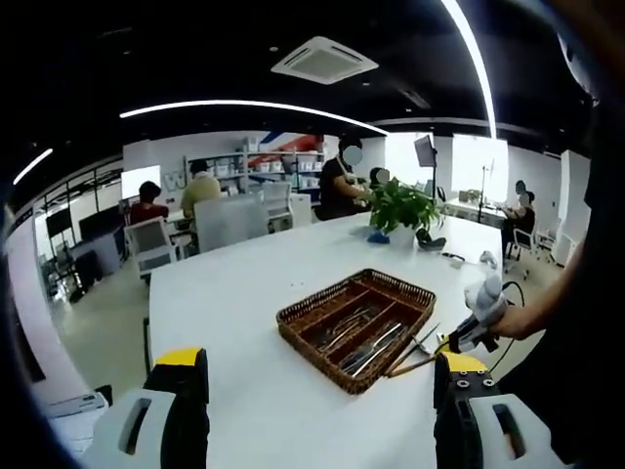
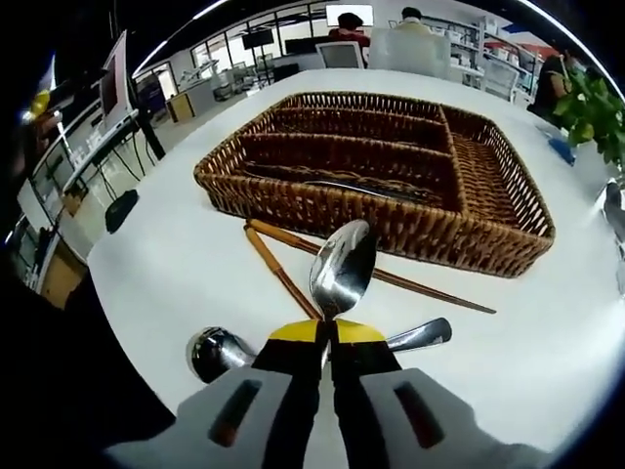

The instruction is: Arrange the knives, forks, and spoons in their matching storage slots by inserting each utensil handle-first until every utensil is classified and aligned in the correct compartment

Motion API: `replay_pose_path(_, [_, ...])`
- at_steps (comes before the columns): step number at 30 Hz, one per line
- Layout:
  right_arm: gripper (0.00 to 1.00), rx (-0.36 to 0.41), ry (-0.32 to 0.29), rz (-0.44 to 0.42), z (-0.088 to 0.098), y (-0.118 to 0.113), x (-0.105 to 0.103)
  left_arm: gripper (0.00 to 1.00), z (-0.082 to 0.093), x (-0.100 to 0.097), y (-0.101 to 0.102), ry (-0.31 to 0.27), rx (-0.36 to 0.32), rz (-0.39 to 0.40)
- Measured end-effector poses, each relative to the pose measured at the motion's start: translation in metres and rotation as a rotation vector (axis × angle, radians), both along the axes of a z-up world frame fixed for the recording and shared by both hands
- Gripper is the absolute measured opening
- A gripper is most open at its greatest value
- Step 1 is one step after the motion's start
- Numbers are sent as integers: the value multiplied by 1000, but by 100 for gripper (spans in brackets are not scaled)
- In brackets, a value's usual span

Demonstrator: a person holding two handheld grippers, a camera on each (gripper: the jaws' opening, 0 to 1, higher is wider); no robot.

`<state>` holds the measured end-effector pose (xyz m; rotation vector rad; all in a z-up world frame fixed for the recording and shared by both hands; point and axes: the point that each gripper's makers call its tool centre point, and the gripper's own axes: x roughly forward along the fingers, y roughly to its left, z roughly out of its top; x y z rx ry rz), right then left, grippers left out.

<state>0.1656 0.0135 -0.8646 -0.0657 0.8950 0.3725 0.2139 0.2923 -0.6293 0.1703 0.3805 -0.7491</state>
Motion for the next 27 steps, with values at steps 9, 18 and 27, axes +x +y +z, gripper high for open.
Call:
replay_pose_path(9, [0, -34, -31, 112, 9, 7, 0, 100, 0, 6, -8, -7, 1, -11])
replay_pose_path(18, [0, -4, -40, 129, 7, 4, 1, 100, -4, 4, -19, -4, -1, -15])
replay_pose_path(27, [1, -46, -42, 209, 1, 9, 5, 100, -5, 3, -22, -6, 7, -9])
